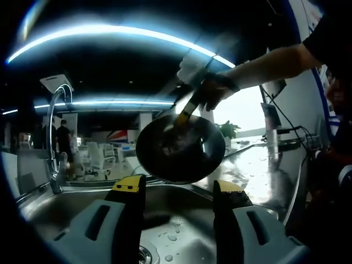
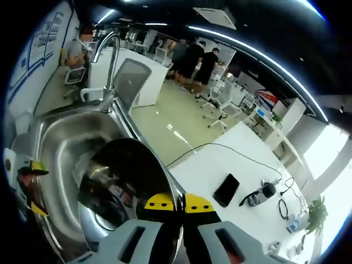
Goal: Pick up bowl with dirty water move over sink pour dirty water into sink return bowl to place
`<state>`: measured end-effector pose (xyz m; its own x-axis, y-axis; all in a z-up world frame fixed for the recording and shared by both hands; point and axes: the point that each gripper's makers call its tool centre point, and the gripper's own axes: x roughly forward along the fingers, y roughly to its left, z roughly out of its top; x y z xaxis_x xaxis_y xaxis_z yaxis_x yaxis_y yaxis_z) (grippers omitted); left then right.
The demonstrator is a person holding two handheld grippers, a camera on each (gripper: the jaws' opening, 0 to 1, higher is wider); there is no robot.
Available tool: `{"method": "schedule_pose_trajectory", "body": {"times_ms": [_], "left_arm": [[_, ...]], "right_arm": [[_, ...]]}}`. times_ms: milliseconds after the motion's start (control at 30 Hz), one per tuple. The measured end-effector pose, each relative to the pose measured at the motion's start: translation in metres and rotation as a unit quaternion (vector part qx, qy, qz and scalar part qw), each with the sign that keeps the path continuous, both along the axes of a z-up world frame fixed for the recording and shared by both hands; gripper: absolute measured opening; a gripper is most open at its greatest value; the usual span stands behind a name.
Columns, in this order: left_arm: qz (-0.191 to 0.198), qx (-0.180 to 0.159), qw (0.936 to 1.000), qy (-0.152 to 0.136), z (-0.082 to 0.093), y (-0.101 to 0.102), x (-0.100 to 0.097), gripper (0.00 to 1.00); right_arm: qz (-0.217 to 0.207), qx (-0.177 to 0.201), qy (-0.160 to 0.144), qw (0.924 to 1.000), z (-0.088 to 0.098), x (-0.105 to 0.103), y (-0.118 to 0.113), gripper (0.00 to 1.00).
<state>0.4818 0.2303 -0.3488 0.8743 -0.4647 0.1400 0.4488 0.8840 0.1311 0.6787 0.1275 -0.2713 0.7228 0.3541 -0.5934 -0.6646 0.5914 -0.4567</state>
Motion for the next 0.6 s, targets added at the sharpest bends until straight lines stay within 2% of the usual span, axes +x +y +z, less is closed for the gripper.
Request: {"method": "schedule_pose_trajectory", "body": {"times_ms": [200,367,600], "left_arm": [[-0.004,0.005,1.0000,0.001,-0.001,-0.002,-0.001,0.47],[-0.008,0.005,1.0000,0.002,-0.002,-0.003,-0.002,0.47],[-0.008,0.004,1.0000,0.001,-0.002,-0.003,-0.001,0.47]], "right_arm": [[0.006,-0.013,-0.008,0.9999,-0.002,0.004,0.003,0.00],[0.018,-0.033,-0.027,0.9989,0.002,0.005,0.008,0.00],[0.024,-0.036,-0.043,0.9981,0.007,0.007,0.014,0.00]]}}
